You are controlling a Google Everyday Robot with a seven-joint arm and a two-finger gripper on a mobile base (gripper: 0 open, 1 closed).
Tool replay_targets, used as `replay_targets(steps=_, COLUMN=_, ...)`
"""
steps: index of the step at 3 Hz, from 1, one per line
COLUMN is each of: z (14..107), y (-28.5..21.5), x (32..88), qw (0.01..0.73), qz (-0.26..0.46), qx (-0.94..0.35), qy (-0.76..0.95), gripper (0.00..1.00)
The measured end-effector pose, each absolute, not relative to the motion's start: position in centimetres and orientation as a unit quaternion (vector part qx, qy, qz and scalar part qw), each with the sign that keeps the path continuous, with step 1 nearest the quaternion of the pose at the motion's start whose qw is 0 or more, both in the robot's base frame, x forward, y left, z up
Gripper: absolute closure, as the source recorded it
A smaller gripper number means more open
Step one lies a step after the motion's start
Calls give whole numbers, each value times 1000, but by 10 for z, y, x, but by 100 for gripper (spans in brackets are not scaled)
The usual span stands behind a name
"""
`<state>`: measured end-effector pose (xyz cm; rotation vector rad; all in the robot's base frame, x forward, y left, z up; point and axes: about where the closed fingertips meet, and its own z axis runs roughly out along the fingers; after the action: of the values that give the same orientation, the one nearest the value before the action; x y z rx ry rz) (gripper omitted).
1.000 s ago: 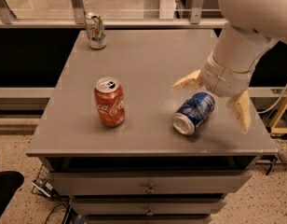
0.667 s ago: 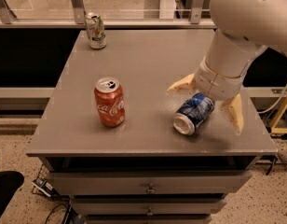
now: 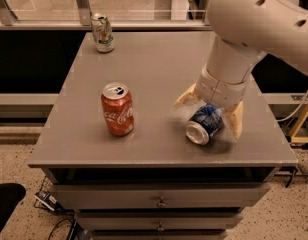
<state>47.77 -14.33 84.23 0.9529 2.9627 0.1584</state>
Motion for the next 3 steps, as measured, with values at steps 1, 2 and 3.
replay_targets(steps=1, z=842, y=-144, x=477, qw=13, qz=51, qx=303, qy=952, gripper=41)
replay_targets(steps=2, z=842, y=-144, x=477, qw=14, qz=51, qx=300, qy=952, gripper=63)
replay_targets(steps=3, z=841, y=-144, x=477, qw=14, qz=51, qx=297, qy=953, gripper=86)
